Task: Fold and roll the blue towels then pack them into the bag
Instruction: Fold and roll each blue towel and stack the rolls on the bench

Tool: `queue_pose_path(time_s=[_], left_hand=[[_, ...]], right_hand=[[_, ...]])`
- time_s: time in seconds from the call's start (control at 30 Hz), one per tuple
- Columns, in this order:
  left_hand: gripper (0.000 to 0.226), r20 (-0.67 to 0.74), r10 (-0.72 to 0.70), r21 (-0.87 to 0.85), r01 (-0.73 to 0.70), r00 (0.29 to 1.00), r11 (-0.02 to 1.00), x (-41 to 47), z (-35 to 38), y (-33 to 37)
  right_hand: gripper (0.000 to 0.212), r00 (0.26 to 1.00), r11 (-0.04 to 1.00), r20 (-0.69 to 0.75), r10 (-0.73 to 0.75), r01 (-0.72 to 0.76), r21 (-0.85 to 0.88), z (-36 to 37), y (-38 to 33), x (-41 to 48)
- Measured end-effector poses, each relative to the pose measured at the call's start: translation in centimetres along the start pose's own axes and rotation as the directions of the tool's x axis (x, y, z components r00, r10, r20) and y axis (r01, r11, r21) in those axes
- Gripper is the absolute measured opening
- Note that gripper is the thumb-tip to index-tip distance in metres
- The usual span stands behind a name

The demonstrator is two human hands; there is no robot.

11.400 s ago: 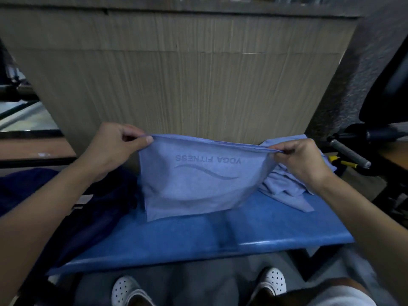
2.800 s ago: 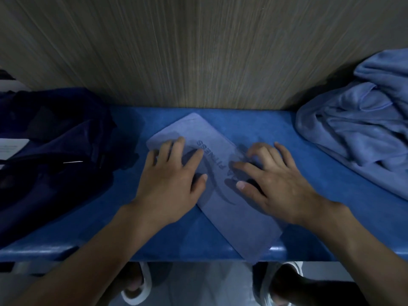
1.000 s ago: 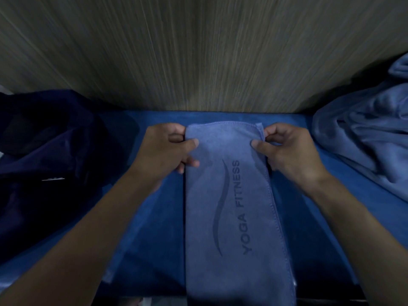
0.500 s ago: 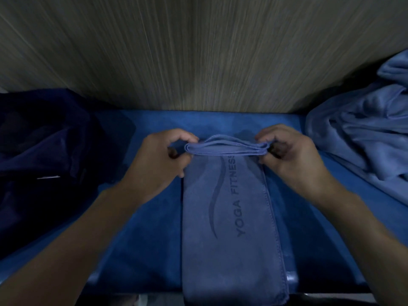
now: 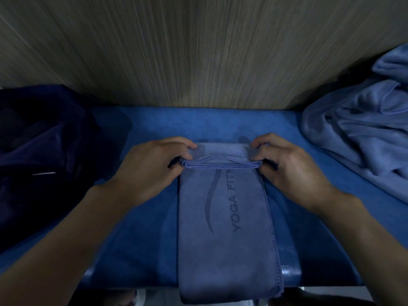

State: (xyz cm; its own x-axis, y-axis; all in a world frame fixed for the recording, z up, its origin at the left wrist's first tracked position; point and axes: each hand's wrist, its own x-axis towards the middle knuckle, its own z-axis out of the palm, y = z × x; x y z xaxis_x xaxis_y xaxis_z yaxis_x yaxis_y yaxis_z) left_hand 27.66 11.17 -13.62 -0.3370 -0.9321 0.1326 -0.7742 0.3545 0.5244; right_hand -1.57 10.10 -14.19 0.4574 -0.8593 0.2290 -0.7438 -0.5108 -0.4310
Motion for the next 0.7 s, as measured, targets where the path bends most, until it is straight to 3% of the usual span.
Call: queue_pose_path(time_s=[0.13, 0.33, 0.43, 0.57, 0.7], left_hand=[[0.012, 0.032, -0.004, -0.004, 0.004, 0.999, 1.0, -0.4, -0.2, 0.5], [0.026, 0.018, -0.051, -0.05, 0.052, 0.999, 0.997, -0.1, 0.1, 0.6], [0.01, 0.016, -0.063, -0.047, 0.064, 0.998, 0.997, 0.1, 0.2, 0.7], [0.057, 0.111, -0.1, -0.014, 0.102, 0.989, 0.995, 0.2, 0.2, -0.1], [0.058, 0.152, -0.108, -0.005, 0.11, 0.983, 0.994, 0.2, -0.1, -0.5]], right_hand=[[0.014, 1.0, 0.996, 0.031, 0.0, -0.003, 0.087, -0.2, -0.1, -0.2], [0.04, 0.997, 0.981, -0.021, 0.072, -0.067, 0.181, 0.0, -0.4, -0.2], [0.031, 0.993, 0.981, -0.05, 0.106, -0.096, 0.167, 0.7, 0.0, 0.0], [0.019, 0.988, 0.975, -0.032, 0.15, -0.142, 0.17, 0.9, 0.2, 0.1], [0.056, 0.971, 0.953, 0.059, 0.23, -0.237, 0.189, 0.4, 0.1, -0.1]])
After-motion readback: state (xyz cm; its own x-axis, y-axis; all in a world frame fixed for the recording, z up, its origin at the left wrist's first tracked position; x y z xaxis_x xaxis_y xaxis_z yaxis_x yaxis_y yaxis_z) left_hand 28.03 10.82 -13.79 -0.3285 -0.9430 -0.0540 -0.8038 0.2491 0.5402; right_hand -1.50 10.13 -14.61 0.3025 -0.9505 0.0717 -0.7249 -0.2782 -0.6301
